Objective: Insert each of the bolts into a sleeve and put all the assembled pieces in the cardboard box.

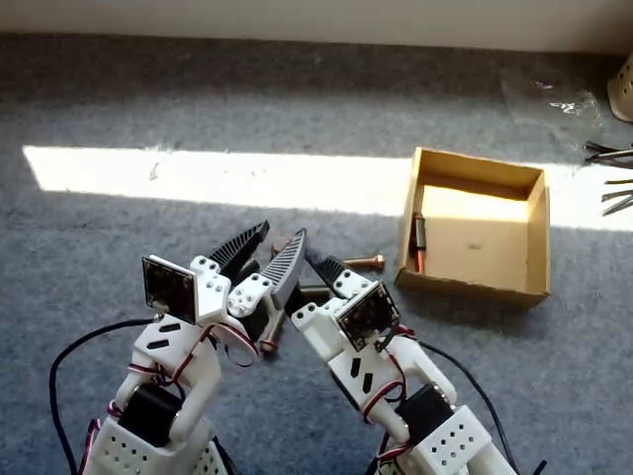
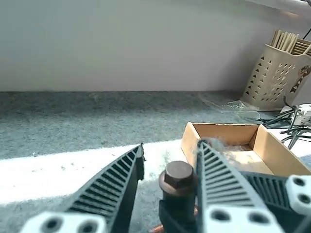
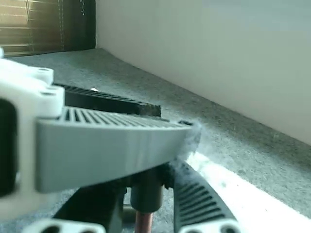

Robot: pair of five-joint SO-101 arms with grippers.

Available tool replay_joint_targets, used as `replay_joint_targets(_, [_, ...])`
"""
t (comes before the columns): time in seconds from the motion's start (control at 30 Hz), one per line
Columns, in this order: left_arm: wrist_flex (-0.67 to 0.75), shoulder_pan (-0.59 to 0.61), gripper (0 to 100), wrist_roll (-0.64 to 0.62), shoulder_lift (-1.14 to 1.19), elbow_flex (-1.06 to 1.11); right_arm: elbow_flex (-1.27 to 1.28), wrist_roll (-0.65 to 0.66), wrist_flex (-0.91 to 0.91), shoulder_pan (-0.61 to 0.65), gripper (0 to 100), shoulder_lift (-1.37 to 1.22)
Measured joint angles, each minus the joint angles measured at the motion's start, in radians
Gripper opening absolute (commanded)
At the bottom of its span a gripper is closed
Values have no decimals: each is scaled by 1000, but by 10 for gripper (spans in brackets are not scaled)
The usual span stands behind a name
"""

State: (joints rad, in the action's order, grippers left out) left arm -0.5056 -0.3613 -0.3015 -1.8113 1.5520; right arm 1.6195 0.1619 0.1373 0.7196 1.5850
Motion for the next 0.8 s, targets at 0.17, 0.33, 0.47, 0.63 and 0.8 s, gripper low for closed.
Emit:
replay_joint_targets(0.17, [0, 57, 168, -2, 0, -20, 0, 2, 0, -34, 5, 2])
replay_joint_targets(0.33, [0, 175, 168, 2, 0, -43, 0, 0, 2, -143, 5, 2])
replay_joint_targets(0.47, [0, 226, 149, 2, 0, -51, 0, 0, 57, -196, 5, 2])
replay_joint_targets(0.63, [0, 227, 10, 2, 0, -52, 0, 0, 107, -256, 5, 2])
replay_joint_targets(0.8, [0, 235, 17, 2, -2, -46, 0, 0, 149, -347, 5, 2])
